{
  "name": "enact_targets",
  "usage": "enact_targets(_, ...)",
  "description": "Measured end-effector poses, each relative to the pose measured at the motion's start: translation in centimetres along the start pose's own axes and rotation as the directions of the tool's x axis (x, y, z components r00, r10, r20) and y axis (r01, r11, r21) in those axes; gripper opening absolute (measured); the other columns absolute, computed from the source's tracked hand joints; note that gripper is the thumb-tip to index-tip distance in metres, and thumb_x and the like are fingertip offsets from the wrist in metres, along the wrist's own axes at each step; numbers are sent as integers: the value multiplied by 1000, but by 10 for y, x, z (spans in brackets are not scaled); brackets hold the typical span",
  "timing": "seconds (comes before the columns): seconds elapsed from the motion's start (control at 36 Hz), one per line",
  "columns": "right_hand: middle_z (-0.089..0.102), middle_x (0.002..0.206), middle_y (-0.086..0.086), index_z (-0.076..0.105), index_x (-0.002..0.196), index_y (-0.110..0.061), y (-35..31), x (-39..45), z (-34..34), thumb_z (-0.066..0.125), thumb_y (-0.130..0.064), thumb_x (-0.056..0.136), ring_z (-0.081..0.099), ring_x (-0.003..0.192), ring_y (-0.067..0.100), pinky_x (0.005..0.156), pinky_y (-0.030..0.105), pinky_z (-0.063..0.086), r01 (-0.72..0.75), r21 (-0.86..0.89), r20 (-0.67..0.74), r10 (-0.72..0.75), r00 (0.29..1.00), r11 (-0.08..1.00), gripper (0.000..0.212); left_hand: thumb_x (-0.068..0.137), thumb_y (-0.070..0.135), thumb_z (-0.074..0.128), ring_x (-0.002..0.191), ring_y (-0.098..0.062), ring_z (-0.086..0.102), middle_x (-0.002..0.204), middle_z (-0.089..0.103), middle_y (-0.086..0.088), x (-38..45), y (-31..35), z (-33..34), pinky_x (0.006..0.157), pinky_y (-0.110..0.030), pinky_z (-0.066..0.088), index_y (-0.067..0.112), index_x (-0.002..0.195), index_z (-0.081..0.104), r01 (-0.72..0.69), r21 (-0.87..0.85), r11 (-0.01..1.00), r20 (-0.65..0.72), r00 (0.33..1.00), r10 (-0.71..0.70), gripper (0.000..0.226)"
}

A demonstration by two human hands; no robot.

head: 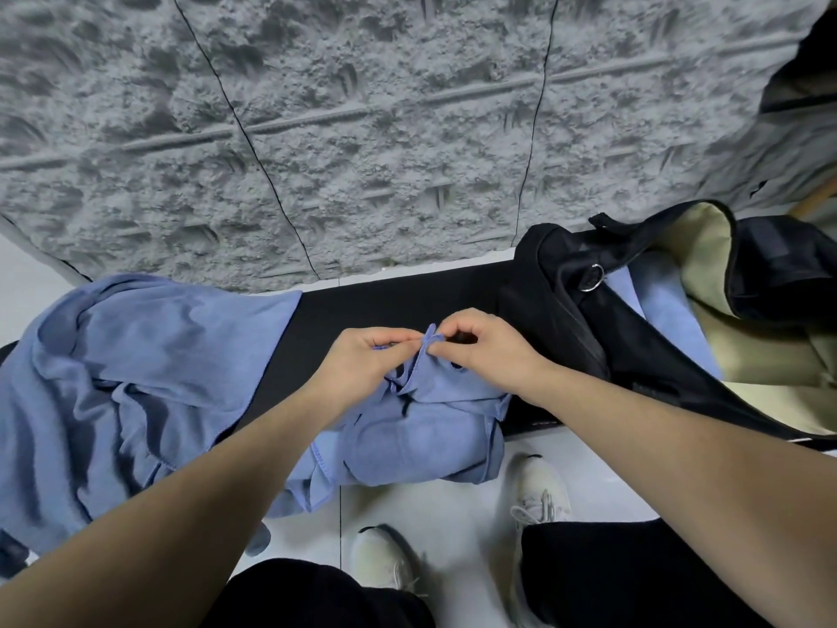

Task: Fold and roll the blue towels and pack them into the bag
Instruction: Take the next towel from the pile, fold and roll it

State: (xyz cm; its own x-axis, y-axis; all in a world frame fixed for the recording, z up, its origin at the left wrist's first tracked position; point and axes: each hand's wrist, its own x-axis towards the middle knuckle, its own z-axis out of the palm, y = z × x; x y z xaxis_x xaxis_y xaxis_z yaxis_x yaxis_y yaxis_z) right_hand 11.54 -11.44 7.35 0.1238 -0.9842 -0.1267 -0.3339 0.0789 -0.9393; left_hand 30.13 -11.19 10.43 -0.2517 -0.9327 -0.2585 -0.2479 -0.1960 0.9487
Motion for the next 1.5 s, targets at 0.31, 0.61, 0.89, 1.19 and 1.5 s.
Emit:
enact_targets(0.31, 68, 82, 5, 56, 74, -14, -7, 3, 3, 75, -4, 82, 58, 73, 14, 62, 22, 48, 25, 67, -17, -24, 1000, 997, 23, 89, 16, 69, 79, -9, 68, 87, 75, 4, 3, -7, -10, 79, -22, 54, 22, 84, 77, -8, 101, 995, -63, 998, 14, 12)
enact_targets(0.61, 74, 88, 3, 72, 89, -21, -16, -3, -18, 73, -11, 85, 64, 78, 9, 73, 20, 49, -105, 46, -147, 110, 983, 993, 11, 91, 28, 67, 66, 12, 57, 82, 70, 7, -11, -2, -59, 64, -1, 39, 5, 83, 71, -48, 242, 969, -344, 930, 132, 25)
enact_targets(0.89, 63, 79, 3, 60, 84, -18, -41, -13, -36, 63, -13, 94, 52, 64, 6, 56, 14, 40, -49, 90, -286, 73, 955, 995, 11, 90, 27, 67, 77, 19, 56, 72, 64, 30, -47, 15, -109, 68, 0, 37, 36, 75, 64, -53, 509, 859, -312, 919, 241, 18)
enact_targets(1.19, 60, 73, -3, 60, 89, -20, -97, -39, -55, 61, -24, 96, 51, 71, 16, 67, 26, 44, -7, 45, -258, 18, 966, 999, 8, 77, 35, 78, 71, -17, 54, 76, 64, -1, -90, 51, -135, 67, -24, 40, 32, 80, 57, -175, 628, 758, -175, 918, 357, 22)
enact_targets(1.5, 49, 56, -1, 50, 90, -15, -152, -79, -74, 54, -17, 100, 44, 42, 11, 43, 24, 35, 9, 24, -194, -4, 981, 1000, 11, 96, 28, 61, 77, -23, 60, 82, 64, 0, -134, 97, -150, 72, -44, 49, 41, 84, 54, -95, 757, 647, -172, 926, 336, 19)
